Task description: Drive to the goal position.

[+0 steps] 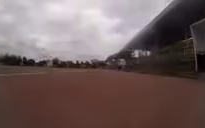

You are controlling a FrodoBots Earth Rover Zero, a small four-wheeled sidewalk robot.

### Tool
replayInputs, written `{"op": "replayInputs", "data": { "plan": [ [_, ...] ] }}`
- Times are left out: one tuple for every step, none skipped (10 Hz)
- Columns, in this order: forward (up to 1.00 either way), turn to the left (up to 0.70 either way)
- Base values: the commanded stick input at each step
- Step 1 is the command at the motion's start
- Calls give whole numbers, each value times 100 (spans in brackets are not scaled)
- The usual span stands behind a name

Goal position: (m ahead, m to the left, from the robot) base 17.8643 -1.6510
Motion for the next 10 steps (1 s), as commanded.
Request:
{"op": "replayInputs", "data": {
  "plan": [
    [100,-25],
    [100,-25],
    [100,-25],
    [100,-25],
    [100,-25],
    [100,-25],
    [100,-25],
    [100,-25],
    [100,-25],
    [100,-25]
  ]
}}
